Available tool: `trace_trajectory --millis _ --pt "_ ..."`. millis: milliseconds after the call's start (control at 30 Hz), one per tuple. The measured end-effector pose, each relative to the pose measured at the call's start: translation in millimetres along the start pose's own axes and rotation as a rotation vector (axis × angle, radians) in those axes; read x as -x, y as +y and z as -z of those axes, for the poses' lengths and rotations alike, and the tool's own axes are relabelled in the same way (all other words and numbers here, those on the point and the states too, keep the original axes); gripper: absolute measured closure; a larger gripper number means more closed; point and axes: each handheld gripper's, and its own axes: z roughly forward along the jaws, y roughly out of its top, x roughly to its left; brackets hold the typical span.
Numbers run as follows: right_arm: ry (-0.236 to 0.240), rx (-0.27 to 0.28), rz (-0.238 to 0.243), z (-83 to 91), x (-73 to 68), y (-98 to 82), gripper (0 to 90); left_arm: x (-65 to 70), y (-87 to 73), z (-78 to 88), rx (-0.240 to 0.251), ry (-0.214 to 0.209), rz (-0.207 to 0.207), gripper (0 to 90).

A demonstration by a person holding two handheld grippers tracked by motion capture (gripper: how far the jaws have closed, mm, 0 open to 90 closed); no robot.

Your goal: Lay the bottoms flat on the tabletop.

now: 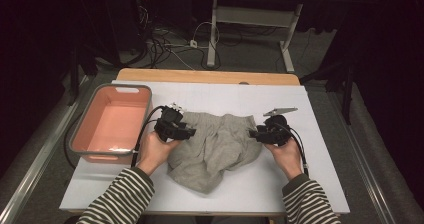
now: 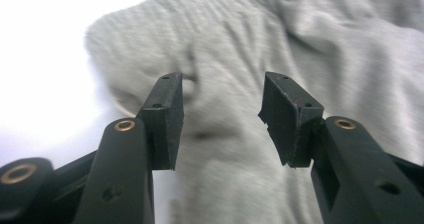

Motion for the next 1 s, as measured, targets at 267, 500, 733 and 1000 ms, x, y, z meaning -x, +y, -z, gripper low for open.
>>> trace_trajectory --millis 267,500,733,1000 --pt "-0.031 -0.053 -0.047 -20.1 10.6 2.9 58.8 -12.6 17.2 -15.6 -0.038 0.026 0.037 46.3" --pt "-0.033 -0.061 -0.052 -22.9 11.8 4.3 59.9 -25.3 28.7 -25.4 -0.061 0.059 0.090 43.9" --pt "-0.025 -0.075 -0.056 -24.6 14.0 4.9 62.9 -34.1 30.6 -40.7 -0.102 0.071 0.128 43.9" --pt "-0.013 -0.085 -0.042 -27.3 15.3 4.9 70.5 -38.3 29.8 -51.3 -0.117 0.075 0.143 45.3"
